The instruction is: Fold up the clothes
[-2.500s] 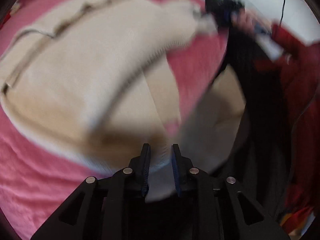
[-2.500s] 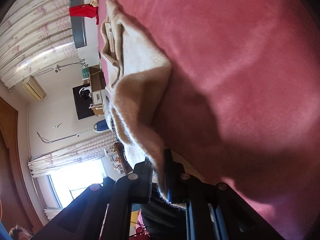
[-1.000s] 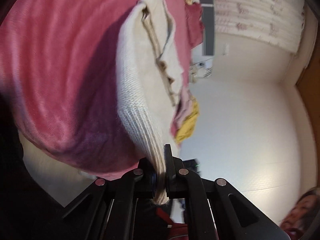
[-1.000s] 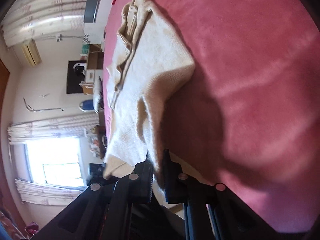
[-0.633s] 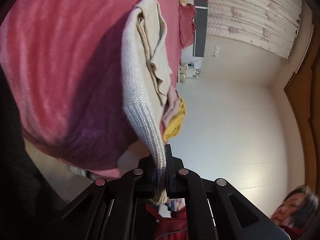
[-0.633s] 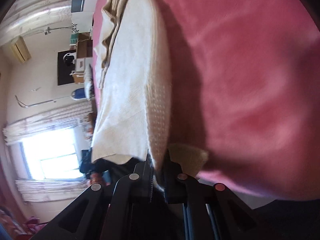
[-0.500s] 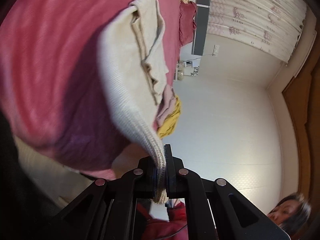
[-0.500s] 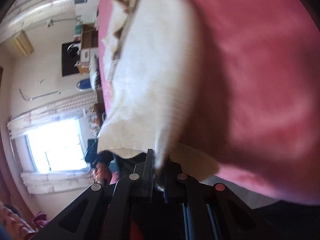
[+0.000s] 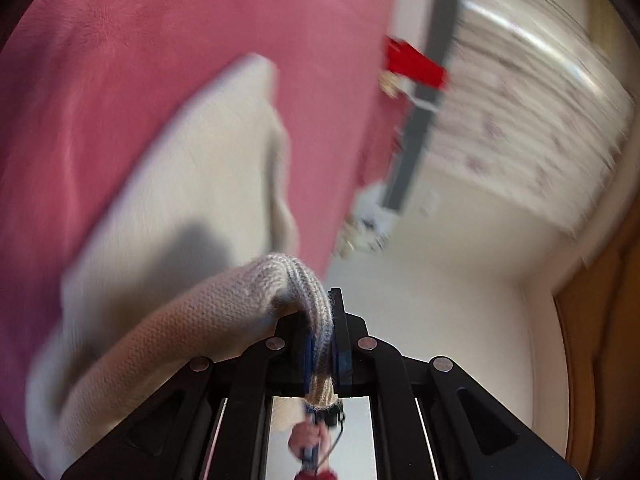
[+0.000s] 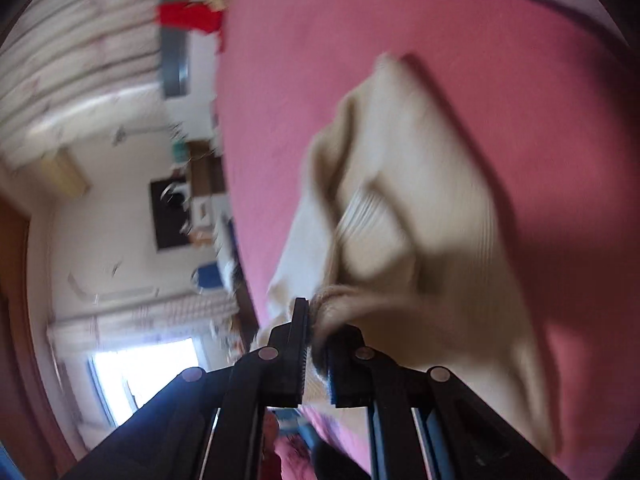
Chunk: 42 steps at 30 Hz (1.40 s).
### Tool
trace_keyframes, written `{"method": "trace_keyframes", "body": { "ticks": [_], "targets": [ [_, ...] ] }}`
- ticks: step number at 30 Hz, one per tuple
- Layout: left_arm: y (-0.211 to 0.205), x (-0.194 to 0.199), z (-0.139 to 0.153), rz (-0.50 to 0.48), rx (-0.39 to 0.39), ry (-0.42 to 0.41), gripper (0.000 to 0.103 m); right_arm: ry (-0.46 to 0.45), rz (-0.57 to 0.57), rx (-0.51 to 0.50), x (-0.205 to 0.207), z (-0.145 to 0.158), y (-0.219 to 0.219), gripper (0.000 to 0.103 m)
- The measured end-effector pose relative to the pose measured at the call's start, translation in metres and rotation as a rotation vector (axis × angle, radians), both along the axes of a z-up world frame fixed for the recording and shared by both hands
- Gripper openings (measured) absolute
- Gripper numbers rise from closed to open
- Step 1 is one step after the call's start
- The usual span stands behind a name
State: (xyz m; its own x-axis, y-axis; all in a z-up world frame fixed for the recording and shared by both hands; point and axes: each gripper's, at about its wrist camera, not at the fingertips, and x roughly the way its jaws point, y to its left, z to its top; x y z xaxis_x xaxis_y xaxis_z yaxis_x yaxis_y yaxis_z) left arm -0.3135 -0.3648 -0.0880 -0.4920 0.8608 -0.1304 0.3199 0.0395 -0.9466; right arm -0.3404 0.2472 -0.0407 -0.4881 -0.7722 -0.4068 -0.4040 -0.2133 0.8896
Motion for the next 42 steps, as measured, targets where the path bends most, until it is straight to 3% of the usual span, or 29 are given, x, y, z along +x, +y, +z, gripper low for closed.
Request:
{"method": "trace_keyframes", "body": {
  "ticks": [2, 7, 10, 11, 15, 17, 18, 21, 24, 28, 31, 33, 36, 39, 40, 42],
  "targets": [
    [0.005, -0.028, -0.015, 0.037, -0.019, -0.051, 0.006, -0.030, 0.005, 0.012, -0.012, -0.009, -0.002, 0.006],
    [-0.005, -0.043, -0.002, 0.001, 0.016, 0.015, 0.006, -0.028, 0.013, -0.025, -0.018, -0.009, 0.000, 0.006],
    [0.001, -0.052, 0.003, -0.008, 0.021, 0.009, 0.008, -0.025, -0.076, -0.110, -0.024, -0.015, 0.014, 0.015],
    [-0.001, -0.055, -0.001, 0.017, 0.040, -0.011, 0.011, -0.008, -0.117, -0.148, -0.026, -0.018, 0.021, 0.018],
    [-0.019, -0.051, -0.026, 0.163, 0.149, -0.055, 0.044, 0.042, -0.352, -0.173, -0.013, -0.029, 0.048, 0.028],
    [-0.034, -0.043, -0.032, 0.256, 0.179, -0.059, 0.046, 0.040, -0.303, -0.137, -0.013, -0.029, 0.045, 0.028],
    [-0.042, -0.039, -0.034, 0.297, 0.185, -0.055, 0.052, 0.058, -0.285, -0.101, -0.010, -0.024, 0.044, 0.028],
    [-0.062, -0.033, -0.027, 0.315, 0.094, -0.025, 0.068, 0.128, -0.304, -0.129, 0.001, -0.015, 0.052, 0.031],
    [-0.061, -0.031, -0.013, 0.218, -0.043, 0.023, 0.070, 0.069, -0.226, -0.126, -0.002, -0.017, 0.052, 0.033],
    [-0.042, -0.022, 0.011, 0.070, -0.224, 0.164, 0.072, 0.022, -0.144, -0.154, -0.029, -0.011, 0.043, 0.033],
    [-0.031, -0.017, 0.015, 0.008, -0.328, 0.226, 0.072, 0.053, -0.223, -0.208, -0.033, -0.008, 0.049, 0.034],
    [-0.037, -0.007, 0.014, 0.014, -0.355, 0.234, 0.072, 0.076, -0.288, -0.236, -0.036, -0.007, 0.052, 0.035],
    [-0.049, 0.005, 0.013, 0.025, -0.369, 0.233, 0.072, 0.071, -0.291, -0.159, -0.031, -0.006, 0.050, 0.035],
    [-0.063, 0.017, 0.019, 0.029, -0.397, 0.256, 0.072, 0.109, -0.194, -0.044, -0.012, 0.000, 0.048, 0.035],
    [-0.067, 0.023, 0.022, 0.028, -0.414, 0.274, 0.072, 0.122, -0.155, 0.008, -0.004, 0.003, 0.045, 0.035],
    [-0.068, 0.037, 0.029, 0.002, -0.473, 0.323, 0.072, 0.159, -0.022, 0.222, 0.018, 0.019, 0.023, 0.035]
  ]
}}
